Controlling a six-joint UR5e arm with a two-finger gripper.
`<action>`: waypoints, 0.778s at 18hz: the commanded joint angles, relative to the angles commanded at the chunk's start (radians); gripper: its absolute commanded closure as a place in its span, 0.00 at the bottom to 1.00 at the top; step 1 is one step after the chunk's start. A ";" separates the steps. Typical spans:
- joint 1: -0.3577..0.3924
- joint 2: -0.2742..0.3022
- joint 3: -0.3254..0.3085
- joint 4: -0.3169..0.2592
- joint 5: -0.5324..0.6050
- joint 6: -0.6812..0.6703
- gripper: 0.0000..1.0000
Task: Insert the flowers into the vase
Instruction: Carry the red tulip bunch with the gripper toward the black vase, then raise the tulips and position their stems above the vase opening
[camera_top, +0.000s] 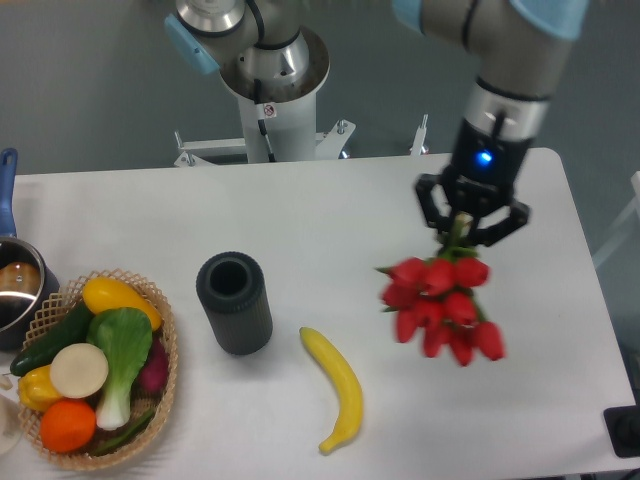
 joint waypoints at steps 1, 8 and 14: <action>-0.002 0.008 -0.019 0.019 -0.045 -0.024 1.00; -0.057 0.017 -0.082 0.075 -0.224 -0.054 1.00; -0.038 0.019 -0.157 0.143 -0.497 -0.057 1.00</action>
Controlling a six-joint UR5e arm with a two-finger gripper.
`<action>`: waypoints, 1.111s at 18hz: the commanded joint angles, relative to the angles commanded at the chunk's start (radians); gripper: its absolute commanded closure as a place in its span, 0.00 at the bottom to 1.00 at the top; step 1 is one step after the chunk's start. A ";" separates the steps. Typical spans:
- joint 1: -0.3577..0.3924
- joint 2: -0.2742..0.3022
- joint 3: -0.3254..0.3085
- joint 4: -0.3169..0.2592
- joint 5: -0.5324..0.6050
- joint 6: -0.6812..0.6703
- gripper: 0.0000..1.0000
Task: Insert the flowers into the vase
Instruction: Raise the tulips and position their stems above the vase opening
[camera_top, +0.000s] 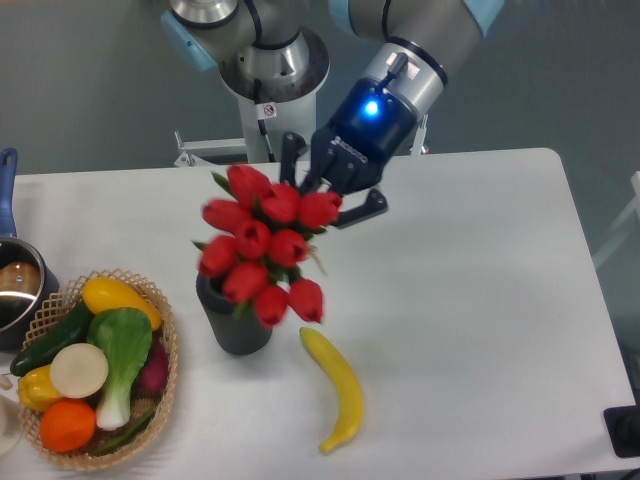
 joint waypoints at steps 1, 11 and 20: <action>0.002 0.000 -0.005 0.000 -0.021 0.003 1.00; -0.032 -0.044 -0.038 0.064 -0.105 0.032 0.96; -0.058 -0.046 -0.136 0.080 -0.089 0.135 0.95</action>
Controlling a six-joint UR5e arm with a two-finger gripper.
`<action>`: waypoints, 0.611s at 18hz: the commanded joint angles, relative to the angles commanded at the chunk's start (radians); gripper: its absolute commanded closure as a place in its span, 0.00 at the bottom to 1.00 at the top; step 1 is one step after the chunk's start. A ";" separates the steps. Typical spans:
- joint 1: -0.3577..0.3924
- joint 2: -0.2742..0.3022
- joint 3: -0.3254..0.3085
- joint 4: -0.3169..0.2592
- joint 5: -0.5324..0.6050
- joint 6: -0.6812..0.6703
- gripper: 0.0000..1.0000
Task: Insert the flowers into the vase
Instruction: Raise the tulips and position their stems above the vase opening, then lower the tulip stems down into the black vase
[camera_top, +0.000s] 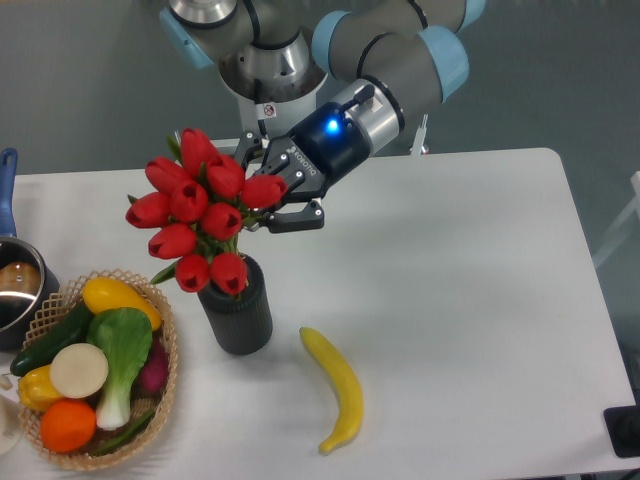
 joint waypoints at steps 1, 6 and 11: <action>0.000 0.000 -0.015 0.000 0.000 0.029 0.94; -0.028 -0.027 -0.042 0.000 0.073 0.072 0.92; -0.060 -0.072 -0.040 0.000 0.133 0.072 0.83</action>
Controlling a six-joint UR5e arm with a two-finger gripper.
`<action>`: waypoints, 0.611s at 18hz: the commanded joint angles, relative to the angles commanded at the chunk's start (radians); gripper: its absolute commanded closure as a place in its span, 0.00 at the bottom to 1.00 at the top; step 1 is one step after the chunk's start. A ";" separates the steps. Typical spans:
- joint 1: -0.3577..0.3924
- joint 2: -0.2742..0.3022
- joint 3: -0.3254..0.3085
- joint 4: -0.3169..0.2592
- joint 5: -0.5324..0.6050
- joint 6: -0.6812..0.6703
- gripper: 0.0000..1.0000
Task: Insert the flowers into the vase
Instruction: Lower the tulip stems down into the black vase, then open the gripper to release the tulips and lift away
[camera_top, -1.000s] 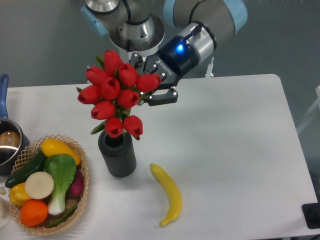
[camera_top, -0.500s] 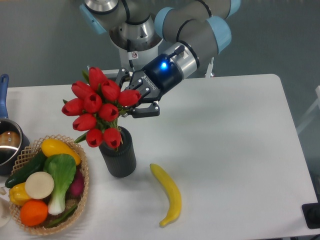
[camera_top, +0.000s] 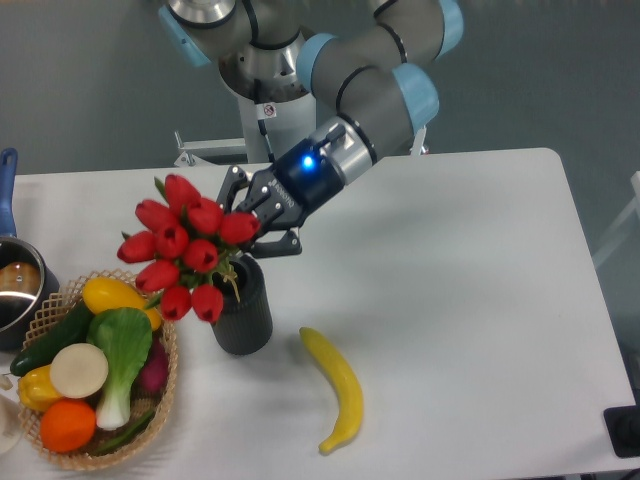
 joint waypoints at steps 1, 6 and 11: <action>0.000 -0.003 0.000 0.000 0.003 0.002 0.76; 0.000 -0.006 -0.008 0.000 0.006 0.000 0.19; 0.005 0.034 -0.078 -0.002 0.009 0.001 0.00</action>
